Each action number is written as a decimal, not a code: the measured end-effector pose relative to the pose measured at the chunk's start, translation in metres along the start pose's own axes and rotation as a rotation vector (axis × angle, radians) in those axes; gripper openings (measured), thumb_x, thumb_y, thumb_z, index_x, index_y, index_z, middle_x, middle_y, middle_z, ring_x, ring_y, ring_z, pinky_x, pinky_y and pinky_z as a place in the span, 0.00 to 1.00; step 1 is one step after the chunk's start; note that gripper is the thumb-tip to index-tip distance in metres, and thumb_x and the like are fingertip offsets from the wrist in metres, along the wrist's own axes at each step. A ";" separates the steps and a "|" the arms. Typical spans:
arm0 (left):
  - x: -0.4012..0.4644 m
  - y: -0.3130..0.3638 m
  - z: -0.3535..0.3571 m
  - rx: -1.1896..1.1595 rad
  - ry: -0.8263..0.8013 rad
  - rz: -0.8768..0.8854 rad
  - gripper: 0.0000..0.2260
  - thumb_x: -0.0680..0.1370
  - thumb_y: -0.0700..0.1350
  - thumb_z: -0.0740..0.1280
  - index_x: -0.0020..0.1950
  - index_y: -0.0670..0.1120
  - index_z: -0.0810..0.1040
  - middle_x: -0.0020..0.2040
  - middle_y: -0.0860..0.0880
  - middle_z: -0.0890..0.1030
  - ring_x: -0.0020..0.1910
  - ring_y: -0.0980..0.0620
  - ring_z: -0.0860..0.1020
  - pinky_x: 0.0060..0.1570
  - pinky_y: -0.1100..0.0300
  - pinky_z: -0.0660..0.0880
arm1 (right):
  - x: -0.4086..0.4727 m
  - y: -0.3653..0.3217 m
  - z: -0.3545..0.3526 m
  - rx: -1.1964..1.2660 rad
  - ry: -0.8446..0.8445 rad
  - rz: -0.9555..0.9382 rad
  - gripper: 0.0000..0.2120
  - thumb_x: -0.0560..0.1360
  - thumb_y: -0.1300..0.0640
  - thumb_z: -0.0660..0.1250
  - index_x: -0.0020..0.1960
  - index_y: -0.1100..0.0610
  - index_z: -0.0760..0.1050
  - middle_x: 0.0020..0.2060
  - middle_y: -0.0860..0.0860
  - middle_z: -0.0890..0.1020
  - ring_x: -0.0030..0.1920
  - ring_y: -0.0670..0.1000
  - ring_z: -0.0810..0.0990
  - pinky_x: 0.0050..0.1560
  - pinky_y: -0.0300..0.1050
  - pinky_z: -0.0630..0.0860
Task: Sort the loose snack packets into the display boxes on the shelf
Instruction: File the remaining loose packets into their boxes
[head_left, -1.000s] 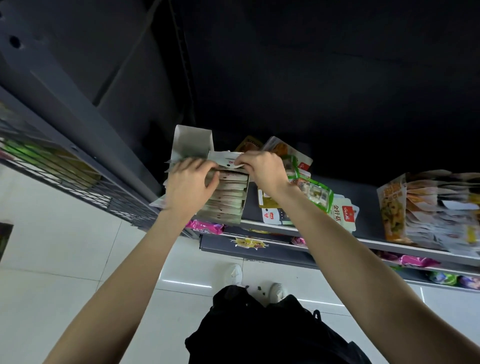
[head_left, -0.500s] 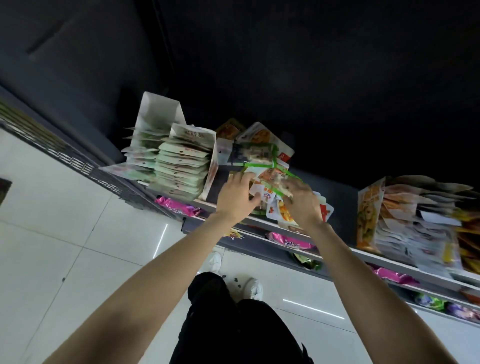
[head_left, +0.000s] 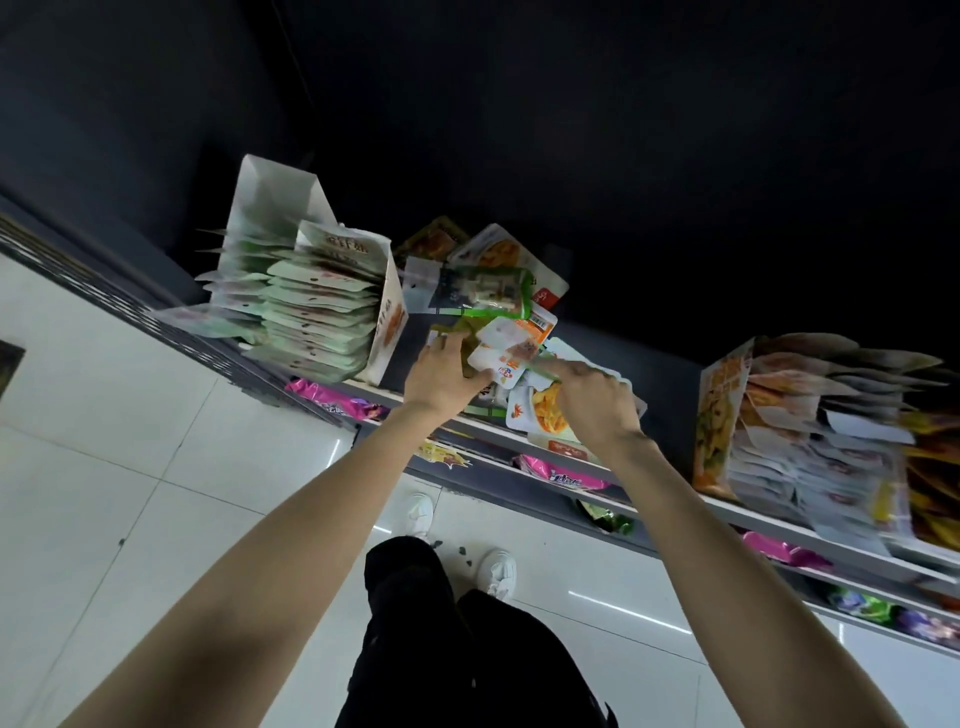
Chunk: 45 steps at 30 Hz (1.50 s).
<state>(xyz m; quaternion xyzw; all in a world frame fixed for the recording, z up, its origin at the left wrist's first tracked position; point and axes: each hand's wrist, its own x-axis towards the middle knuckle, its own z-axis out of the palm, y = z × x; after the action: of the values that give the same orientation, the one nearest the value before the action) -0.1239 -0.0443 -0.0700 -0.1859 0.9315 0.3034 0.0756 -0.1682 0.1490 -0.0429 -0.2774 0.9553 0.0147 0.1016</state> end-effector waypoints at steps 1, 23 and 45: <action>-0.003 0.005 -0.005 -0.105 0.026 -0.006 0.28 0.74 0.54 0.69 0.70 0.47 0.67 0.65 0.44 0.73 0.63 0.44 0.72 0.60 0.50 0.72 | -0.005 0.002 -0.011 0.093 0.057 0.057 0.23 0.78 0.66 0.54 0.71 0.51 0.67 0.58 0.54 0.77 0.50 0.59 0.80 0.45 0.49 0.75; -0.045 -0.032 -0.274 -0.171 0.674 0.394 0.06 0.76 0.46 0.69 0.51 0.47 0.79 0.44 0.57 0.81 0.42 0.58 0.79 0.42 0.56 0.78 | 0.067 -0.155 -0.218 1.080 0.399 -0.370 0.23 0.74 0.57 0.71 0.62 0.40 0.67 0.48 0.41 0.81 0.45 0.42 0.83 0.47 0.44 0.81; 0.010 -0.142 -0.228 0.427 0.459 0.347 0.11 0.60 0.39 0.79 0.37 0.52 0.84 0.35 0.53 0.82 0.32 0.50 0.79 0.24 0.63 0.73 | 0.165 -0.258 -0.121 -0.058 0.364 -0.320 0.11 0.75 0.59 0.62 0.45 0.49 0.82 0.35 0.49 0.82 0.43 0.53 0.78 0.58 0.46 0.60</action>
<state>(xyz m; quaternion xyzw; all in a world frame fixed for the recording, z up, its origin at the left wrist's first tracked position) -0.0839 -0.2883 0.0344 -0.0684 0.9843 0.0605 -0.1509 -0.1891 -0.1663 0.0497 -0.4263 0.9008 -0.0242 -0.0791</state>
